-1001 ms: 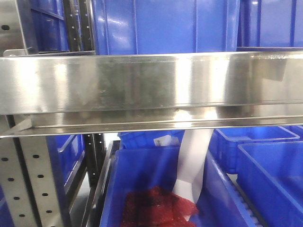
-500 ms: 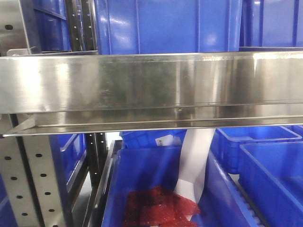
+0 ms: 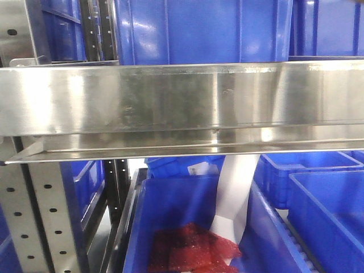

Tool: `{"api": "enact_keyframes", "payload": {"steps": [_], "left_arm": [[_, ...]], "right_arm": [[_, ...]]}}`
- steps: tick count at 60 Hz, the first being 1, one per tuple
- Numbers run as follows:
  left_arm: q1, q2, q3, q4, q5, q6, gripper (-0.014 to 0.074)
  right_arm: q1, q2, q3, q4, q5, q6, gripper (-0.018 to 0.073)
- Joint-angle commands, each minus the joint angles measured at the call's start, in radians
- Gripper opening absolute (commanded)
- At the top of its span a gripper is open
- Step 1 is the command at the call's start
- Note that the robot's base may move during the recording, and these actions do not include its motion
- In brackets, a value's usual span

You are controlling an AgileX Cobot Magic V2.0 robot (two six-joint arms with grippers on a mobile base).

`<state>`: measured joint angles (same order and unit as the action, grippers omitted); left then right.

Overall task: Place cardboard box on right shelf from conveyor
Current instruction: 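Lower the box onto the upper shelf roller track and open the right gripper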

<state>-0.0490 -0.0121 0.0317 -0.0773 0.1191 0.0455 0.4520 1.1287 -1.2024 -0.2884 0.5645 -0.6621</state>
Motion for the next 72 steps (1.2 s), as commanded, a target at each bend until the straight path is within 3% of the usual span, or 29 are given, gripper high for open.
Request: {"api": "enact_keyframes", "payload": {"steps": [1, 25, 55, 61, 70, 72], "left_arm": [[0.000, -0.015, 0.008, -0.006, -0.086, 0.000, -0.0116], [0.000, -0.015, 0.008, -0.006, -0.086, 0.000, -0.0116], [0.000, -0.015, 0.008, -0.006, -0.086, 0.000, -0.0116], [0.000, -0.015, 0.008, -0.006, -0.086, 0.000, -0.0116], [0.000, -0.015, 0.008, -0.006, -0.086, 0.000, -0.0116], [0.000, -0.015, 0.008, -0.006, -0.086, 0.000, -0.0116]], "right_arm": [[-0.005, 0.021, -0.040, -0.028, -0.102, -0.139, 0.0150], [-0.005, 0.182, 0.051, 0.008, -0.372, -0.369, 0.0150], [-0.007, 0.225, 0.162, 0.009, -0.450, -0.371, 0.0160], [-0.007, 0.225, 0.162, 0.044, -0.451, -0.369, 0.0265], [-0.007, 0.225, 0.162, 0.103, -0.452, -0.369, 0.0630], [-0.007, 0.225, 0.162, 0.108, -0.452, -0.369, 0.0643]]}}
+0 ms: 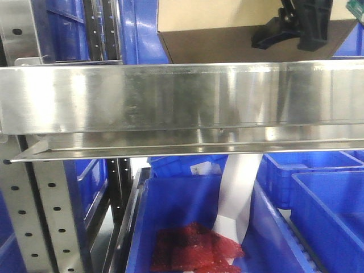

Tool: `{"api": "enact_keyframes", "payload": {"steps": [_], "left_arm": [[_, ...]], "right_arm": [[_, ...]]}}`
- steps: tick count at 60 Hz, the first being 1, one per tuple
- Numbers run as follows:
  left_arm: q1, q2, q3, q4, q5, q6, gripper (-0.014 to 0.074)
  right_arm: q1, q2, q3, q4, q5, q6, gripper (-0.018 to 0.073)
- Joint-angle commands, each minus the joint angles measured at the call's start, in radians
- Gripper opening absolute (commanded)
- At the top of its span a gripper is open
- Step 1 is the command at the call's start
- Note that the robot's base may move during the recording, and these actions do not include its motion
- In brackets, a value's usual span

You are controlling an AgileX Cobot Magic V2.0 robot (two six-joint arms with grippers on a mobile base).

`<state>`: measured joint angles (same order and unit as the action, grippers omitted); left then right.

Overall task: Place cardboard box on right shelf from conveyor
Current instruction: 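Lower the box onto the upper shelf roller track and open the right gripper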

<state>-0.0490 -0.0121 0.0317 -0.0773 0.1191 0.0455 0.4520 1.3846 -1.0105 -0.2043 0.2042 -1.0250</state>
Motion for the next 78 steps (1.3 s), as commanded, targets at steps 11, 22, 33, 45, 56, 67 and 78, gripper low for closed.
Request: {"api": "enact_keyframes", "payload": {"steps": [11, 22, 33, 45, 56, 67, 78], "left_arm": [[0.000, -0.015, 0.008, -0.006, -0.086, 0.000, -0.0116], [0.000, -0.015, 0.008, -0.006, -0.086, 0.000, -0.0116], [0.000, -0.015, 0.008, -0.006, -0.086, 0.000, -0.0116], [0.000, -0.015, 0.008, -0.006, -0.086, 0.000, -0.0116], [0.000, -0.015, 0.008, -0.006, -0.086, 0.000, -0.0116], [0.000, -0.015, 0.008, -0.006, -0.086, 0.000, -0.0116], [0.000, -0.015, 0.008, -0.006, -0.086, 0.000, -0.0116]], "right_arm": [[-0.007, -0.042, -0.029, 0.047, -0.085, 0.002, 0.0629], [-0.007, -0.096, -0.029, 0.105, -0.039, 0.013, 0.0629], [-0.007, -0.185, -0.029, 0.204, 0.032, 0.170, 0.0629], [-0.007, -0.288, -0.029, 0.222, 0.068, 0.575, 0.0574], [-0.007, -0.413, 0.039, 0.196, 0.056, 0.971, 0.0303], [-0.007, -0.565, 0.154, 0.156, 0.031, 1.162, 0.0055], [-0.007, -0.664, 0.216, 0.143, 0.015, 1.165, 0.0057]]}}
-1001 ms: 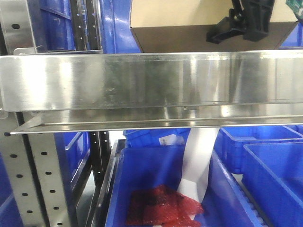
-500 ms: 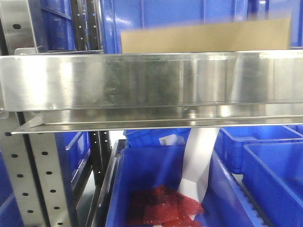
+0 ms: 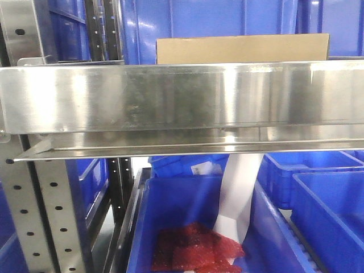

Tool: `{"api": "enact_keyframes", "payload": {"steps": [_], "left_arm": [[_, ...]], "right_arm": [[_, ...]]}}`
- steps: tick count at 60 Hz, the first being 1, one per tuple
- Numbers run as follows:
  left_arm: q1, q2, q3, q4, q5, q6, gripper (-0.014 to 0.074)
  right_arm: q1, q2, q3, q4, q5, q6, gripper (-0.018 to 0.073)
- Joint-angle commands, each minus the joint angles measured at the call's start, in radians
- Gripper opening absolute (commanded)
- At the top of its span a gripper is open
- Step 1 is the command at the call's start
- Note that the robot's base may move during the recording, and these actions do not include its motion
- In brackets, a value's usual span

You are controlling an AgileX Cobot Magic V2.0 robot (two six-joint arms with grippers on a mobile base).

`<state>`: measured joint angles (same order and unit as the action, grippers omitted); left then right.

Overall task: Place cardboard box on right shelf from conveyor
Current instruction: 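Lower the box onto the upper shelf roller track and open the right gripper, then withdraw the right gripper from the box on the shelf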

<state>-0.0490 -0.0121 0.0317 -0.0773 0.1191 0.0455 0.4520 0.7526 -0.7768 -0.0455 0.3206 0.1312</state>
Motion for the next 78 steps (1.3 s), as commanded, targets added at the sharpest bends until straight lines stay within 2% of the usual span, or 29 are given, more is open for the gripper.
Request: {"api": "enact_keyframes", "payload": {"steps": [1, 39, 45, 49, 57, 69, 78], "left_arm": [[0.000, -0.015, 0.008, -0.006, -0.086, 0.000, -0.0116], [0.000, -0.015, 0.008, -0.006, -0.086, 0.000, -0.0116], [0.000, -0.015, 0.008, -0.006, -0.086, 0.000, -0.0116], [0.000, -0.015, 0.008, -0.006, -0.086, 0.000, -0.0116], [0.000, -0.015, 0.008, -0.006, -0.086, 0.000, -0.0116], [0.000, -0.015, 0.008, -0.006, -0.086, 0.000, -0.0116], [0.000, -0.015, 0.008, -0.006, -0.086, 0.000, -0.0116]], "right_arm": [[-0.007, -0.037, -0.017, -0.016, -0.102, 0.009, 0.0057], [-0.007, -0.047, -0.001, -0.016, -0.092, 0.006, 0.0057], [-0.021, -0.078, 0.037, -0.015, -0.102, -0.051, 0.0057], [-0.058, -0.118, 0.074, 0.015, -0.116, -0.081, 0.0057], [-0.188, -0.252, 0.195, 0.102, -0.170, -0.139, 0.0057], [-0.384, -0.505, 0.433, 0.107, -0.268, -0.143, 0.0057], [-0.473, -0.657, 0.575, 0.107, -0.291, -0.143, 0.0057]]}}
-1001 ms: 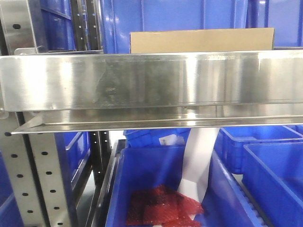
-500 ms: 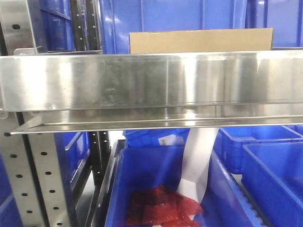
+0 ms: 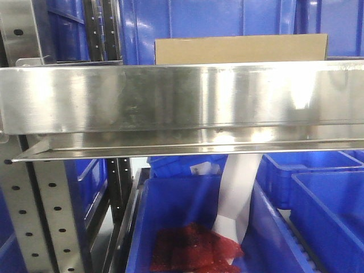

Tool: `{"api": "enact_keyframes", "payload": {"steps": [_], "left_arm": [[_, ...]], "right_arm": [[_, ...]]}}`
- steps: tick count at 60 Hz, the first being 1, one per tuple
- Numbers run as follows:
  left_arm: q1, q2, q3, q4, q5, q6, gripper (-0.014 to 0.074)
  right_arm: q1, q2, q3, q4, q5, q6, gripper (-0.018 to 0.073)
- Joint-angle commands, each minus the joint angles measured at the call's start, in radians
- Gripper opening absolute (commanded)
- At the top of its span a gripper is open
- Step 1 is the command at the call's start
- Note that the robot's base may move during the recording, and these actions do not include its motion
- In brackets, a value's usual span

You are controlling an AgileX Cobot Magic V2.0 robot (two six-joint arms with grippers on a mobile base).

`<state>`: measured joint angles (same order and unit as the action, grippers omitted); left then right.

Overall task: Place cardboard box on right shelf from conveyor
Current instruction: 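Withdraw the right gripper from the box on the shelf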

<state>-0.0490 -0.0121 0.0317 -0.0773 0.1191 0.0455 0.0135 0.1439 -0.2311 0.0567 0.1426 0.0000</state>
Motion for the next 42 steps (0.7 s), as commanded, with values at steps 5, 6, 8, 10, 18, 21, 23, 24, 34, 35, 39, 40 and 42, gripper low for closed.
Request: {"api": "enact_keyframes", "payload": {"steps": [5, 6, 8, 10, 18, 21, 23, 24, 34, 35, 39, 40, 42], "left_arm": [[0.000, -0.015, 0.008, -0.006, -0.086, 0.000, -0.0116], [0.000, -0.015, 0.008, -0.006, -0.086, 0.000, -0.0116], [0.000, -0.015, 0.008, -0.006, -0.086, 0.000, -0.0116], [0.000, -0.015, 0.008, -0.006, -0.086, 0.000, -0.0116], [0.000, -0.015, 0.008, -0.006, -0.086, 0.000, -0.0116], [0.000, -0.015, 0.008, -0.006, -0.086, 0.000, -0.0116], [0.000, -0.015, 0.008, -0.006, -0.086, 0.000, -0.0116], [0.000, -0.015, 0.008, -0.006, -0.086, 0.000, -0.0116], [0.000, -0.015, 0.008, -0.006, -0.086, 0.000, -0.0116], [0.000, -0.015, 0.008, -0.006, -0.086, 0.000, -0.0116], [0.000, -0.015, 0.008, -0.006, -0.086, 0.000, -0.0116], [0.000, -0.015, 0.008, -0.006, -0.086, 0.000, -0.0116], [0.000, -0.015, 0.008, -0.006, -0.086, 0.000, -0.0116]], "right_arm": [[-0.064, -0.112, 0.094, 0.005, -0.125, -0.012, 0.0057], [-0.068, -0.121, 0.103, 0.005, -0.128, -0.012, 0.0057], [-0.071, -0.143, 0.126, 0.005, -0.133, -0.012, 0.0057], [-0.072, -0.165, 0.154, 0.004, -0.143, -0.012, 0.0057], [-0.072, -0.173, 0.243, 0.004, -0.204, -0.012, 0.0057], [-0.072, -0.173, 0.260, 0.004, -0.214, -0.011, 0.0057], [-0.072, -0.173, 0.257, 0.004, -0.193, -0.011, 0.0057], [-0.072, -0.173, 0.257, 0.004, -0.195, -0.011, 0.0057], [-0.072, -0.173, 0.257, 0.004, -0.211, -0.011, 0.0057], [-0.072, -0.173, 0.257, 0.004, -0.211, -0.011, 0.0057], [-0.072, -0.173, 0.257, 0.004, -0.211, -0.011, 0.0057], [-0.072, -0.173, 0.257, 0.004, -0.211, -0.011, 0.0057], [-0.072, -0.173, 0.257, 0.004, -0.210, -0.011, 0.0057]]}}
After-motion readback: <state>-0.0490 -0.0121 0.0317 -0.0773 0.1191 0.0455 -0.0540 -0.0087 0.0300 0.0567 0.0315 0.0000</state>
